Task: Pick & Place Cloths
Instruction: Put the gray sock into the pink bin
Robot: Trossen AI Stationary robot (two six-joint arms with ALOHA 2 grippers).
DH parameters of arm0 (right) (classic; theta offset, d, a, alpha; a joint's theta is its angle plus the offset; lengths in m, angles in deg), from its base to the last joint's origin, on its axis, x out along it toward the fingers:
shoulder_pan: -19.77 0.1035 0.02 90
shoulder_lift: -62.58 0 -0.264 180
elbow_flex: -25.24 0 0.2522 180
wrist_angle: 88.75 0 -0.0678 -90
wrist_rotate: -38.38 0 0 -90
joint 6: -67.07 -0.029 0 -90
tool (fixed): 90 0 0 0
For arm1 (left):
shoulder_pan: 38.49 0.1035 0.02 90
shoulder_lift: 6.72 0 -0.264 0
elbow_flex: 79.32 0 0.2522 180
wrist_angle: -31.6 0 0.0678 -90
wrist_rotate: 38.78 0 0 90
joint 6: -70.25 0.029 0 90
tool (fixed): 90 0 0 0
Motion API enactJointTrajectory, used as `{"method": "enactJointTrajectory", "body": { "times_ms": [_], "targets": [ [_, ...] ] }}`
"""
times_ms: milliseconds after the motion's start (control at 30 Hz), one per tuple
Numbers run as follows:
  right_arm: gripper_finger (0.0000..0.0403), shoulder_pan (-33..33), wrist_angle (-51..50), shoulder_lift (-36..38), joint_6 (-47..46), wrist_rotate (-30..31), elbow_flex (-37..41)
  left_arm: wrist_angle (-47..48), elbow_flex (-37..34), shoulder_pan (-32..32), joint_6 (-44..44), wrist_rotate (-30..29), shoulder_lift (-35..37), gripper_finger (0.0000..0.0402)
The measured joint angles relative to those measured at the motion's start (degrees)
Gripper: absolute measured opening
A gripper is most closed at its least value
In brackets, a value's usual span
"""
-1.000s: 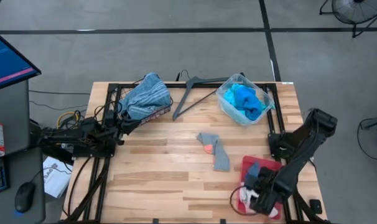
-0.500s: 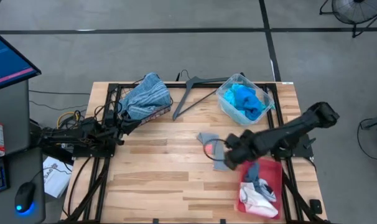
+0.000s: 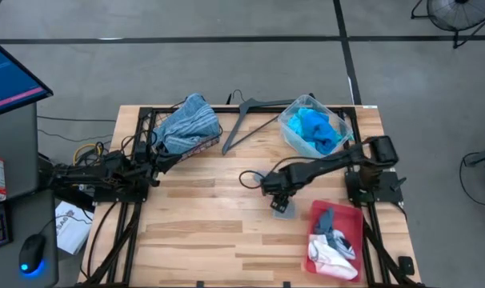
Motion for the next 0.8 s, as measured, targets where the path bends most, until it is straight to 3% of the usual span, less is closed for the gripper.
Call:
{"method": "enactJointTrajectory", "body": {
  "times_ms": [100, 200, 267, 400, 433, 800],
  "targets": [
    [0.0278, -1.13, 2.95, -2.84, 3.74, -4.96, -0.23, -0.03, 0.0, -0.02, 0.0, 0.0, 0.0, 0.0002],
    [0.0247, -1.68, 2.9, -4.09, 4.21, -5.51, -0.31, -0.29, 0.0, -0.02, 0.0, 0.02, 0.0, 0.0002],
    [0.0198, -1.77, 3.08, -4.02, 4.17, -4.94, -0.29, -0.33, 0.0, -0.02, 0.0, 0.0, 0.0, 0.0002],
    [0.0047, -2.13, 4.75, -2.04, 5.54, -2.9, -0.07, -0.32, 0.0, -0.02, 0.0, 0.0, 0.0, 0.0002],
    [0.0025, -2.37, 5.21, -1.26, 6.07, -2.97, 0.15, -0.31, 0.0, 0.0, 0.0, 0.0, 0.0, 0.0002],
    [0.0005, -1.95, 5.6, 20.72, 2.08, -2.17, 0.09, -0.42, 0.0, 0.0, 0.0, 0.0, 0.0, 0.0002]
  ]
}}
